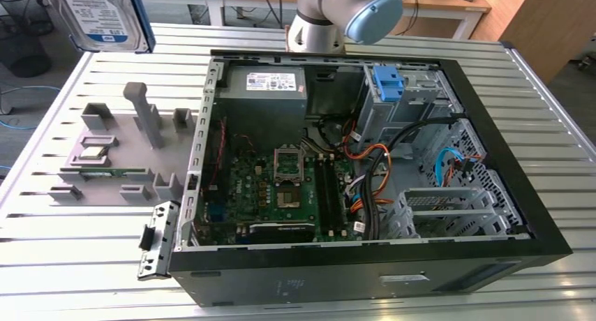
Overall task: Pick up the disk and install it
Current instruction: 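Pick up the disk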
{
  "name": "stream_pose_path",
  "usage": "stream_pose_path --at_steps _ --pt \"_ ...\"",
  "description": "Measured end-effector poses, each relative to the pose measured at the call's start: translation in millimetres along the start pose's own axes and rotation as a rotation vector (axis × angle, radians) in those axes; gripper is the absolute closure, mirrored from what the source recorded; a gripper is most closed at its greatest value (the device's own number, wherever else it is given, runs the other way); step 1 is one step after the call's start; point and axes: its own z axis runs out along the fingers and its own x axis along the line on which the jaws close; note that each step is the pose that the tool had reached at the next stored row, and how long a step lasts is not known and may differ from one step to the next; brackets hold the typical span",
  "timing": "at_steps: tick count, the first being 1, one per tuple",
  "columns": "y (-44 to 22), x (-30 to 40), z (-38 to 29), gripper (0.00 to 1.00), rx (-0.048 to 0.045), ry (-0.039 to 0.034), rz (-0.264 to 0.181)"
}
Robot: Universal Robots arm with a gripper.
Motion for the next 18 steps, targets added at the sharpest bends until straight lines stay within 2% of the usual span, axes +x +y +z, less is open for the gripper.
stream_pose_path --at_steps 6,9,18 --pt "-4.3 7.0 -0.8 0.65 0.0 0.0039 0.0" --pt "-6.7 8.2 -0.9 0.65 0.0 0.0048 0.0" --pt "-26.9 8.8 -1.5 0.65 -0.001 0.0048 0.0"
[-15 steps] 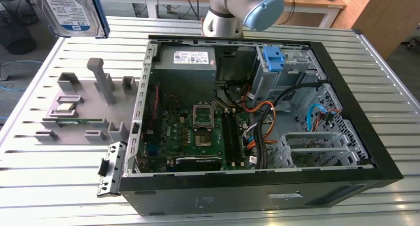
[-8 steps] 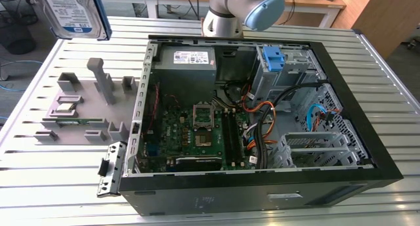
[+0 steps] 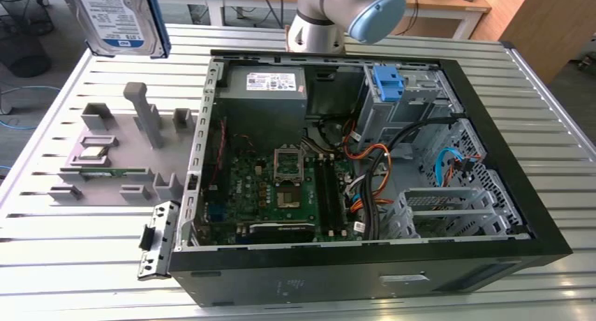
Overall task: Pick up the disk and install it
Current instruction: 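Pick up the disk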
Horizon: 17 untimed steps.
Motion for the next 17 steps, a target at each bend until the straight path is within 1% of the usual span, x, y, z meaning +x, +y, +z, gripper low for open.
stream_pose_path --at_steps 3,9,17 --pt "-2.9 -0.1 -0.1 0.65 0.0 0.0 0.0" --pt "-6.5 -0.1 -0.2 0.65 0.0 0.0 0.0" --pt "-7.8 -0.2 -0.9 0.65 -0.0002 0.0 0.0"
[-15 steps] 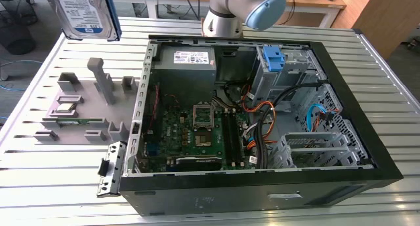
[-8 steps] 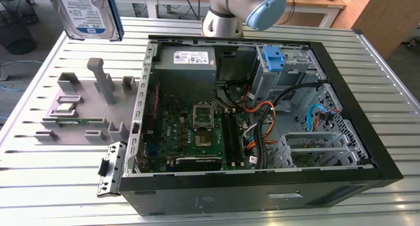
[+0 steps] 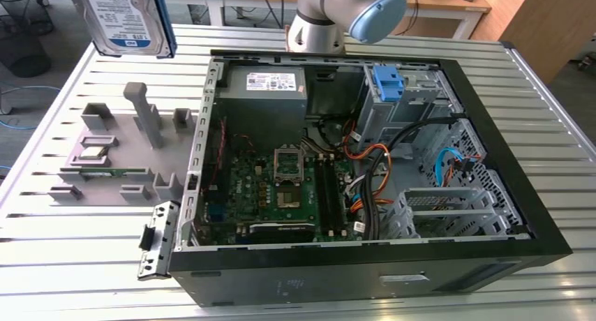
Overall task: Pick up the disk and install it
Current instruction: 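Pick up the disk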
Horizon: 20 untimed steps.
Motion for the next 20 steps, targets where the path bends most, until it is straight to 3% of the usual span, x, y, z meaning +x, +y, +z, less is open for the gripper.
stream_pose_path --at_steps 11,20 --pt "-0.9 -0.2 -1.6 0.65 -0.0021 0.0004 0.0" --pt "-7.5 -0.3 -1.7 0.65 -0.002 0.0003 0.0"
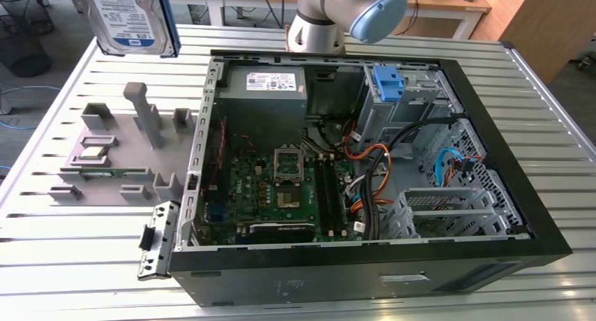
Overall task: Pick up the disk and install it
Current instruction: 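Pick up the disk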
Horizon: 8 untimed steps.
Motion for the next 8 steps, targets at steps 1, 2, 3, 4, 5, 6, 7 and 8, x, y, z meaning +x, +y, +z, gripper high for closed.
stream_pose_path --at_steps 1,2,3,4,5,6,7,8 --pt "-1.0 0.0 0.0 0.65 0.0 0.0 0.0" --pt "-1.9 0.0 0.0 0.65 0.0 0.0 0.0" --pt "-2.7 -0.1 -0.1 0.65 0.0 0.0 0.0" --pt "-3.4 -0.1 -0.1 0.65 0.0 0.0 0.0" --pt "-3.8 -0.1 -0.1 0.65 0.0 0.0 0.0" --pt "-4.0 -0.1 -0.1 0.65 0.0 0.0 0.0" --pt "-4.7 -0.1 -0.1 0.65 0.0 0.0 0.0" --pt "-5.1 -0.1 -0.1 0.65 0.0001 0.0 0.0"
